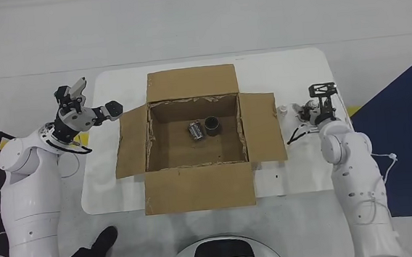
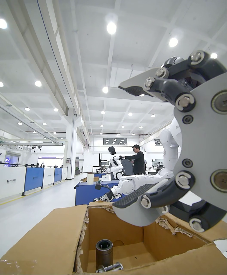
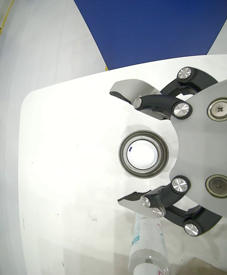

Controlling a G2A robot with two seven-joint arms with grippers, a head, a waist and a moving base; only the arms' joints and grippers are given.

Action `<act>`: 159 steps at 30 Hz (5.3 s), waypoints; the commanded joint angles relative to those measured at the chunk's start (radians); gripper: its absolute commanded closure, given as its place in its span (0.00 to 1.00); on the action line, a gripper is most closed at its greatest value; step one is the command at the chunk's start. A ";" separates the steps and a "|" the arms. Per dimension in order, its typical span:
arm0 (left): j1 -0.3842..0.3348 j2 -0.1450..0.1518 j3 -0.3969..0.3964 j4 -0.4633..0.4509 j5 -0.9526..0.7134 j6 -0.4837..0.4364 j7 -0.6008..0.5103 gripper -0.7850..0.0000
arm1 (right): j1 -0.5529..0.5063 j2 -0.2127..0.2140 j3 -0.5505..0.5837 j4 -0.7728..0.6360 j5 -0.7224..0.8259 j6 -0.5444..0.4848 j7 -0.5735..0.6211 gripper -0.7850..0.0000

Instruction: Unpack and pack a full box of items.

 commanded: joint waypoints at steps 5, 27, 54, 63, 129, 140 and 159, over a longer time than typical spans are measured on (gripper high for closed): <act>0.000 0.000 0.000 0.000 0.000 0.000 0.000 0.00 | -0.028 0.006 0.019 -0.027 0.005 -0.027 -0.017 1.00; 0.000 0.000 0.000 0.000 0.000 0.000 0.000 0.00 | -0.416 0.035 0.174 -0.772 0.091 -0.374 -0.168 1.00; 0.000 0.000 0.000 0.000 0.000 0.000 0.000 0.00 | -0.025 -0.044 -0.711 -0.501 -0.358 -0.041 0.295 1.00; 0.000 0.000 0.000 0.000 0.000 0.000 0.000 0.00 | 0.079 -0.080 -0.770 -0.363 -0.298 0.012 0.390 1.00; 0.000 0.000 0.000 0.000 0.000 0.000 0.000 0.00 | -0.060 -0.048 -0.213 -0.379 -0.219 0.180 0.424 0.06; 0.000 0.000 0.000 0.000 0.000 0.000 0.000 0.00 | -0.027 -0.055 -0.226 -0.281 -0.195 0.193 0.395 0.32; 0.000 0.000 0.000 0.000 0.000 0.000 0.000 0.00 | -0.194 -0.051 -0.154 -0.510 -0.125 0.197 0.272 1.00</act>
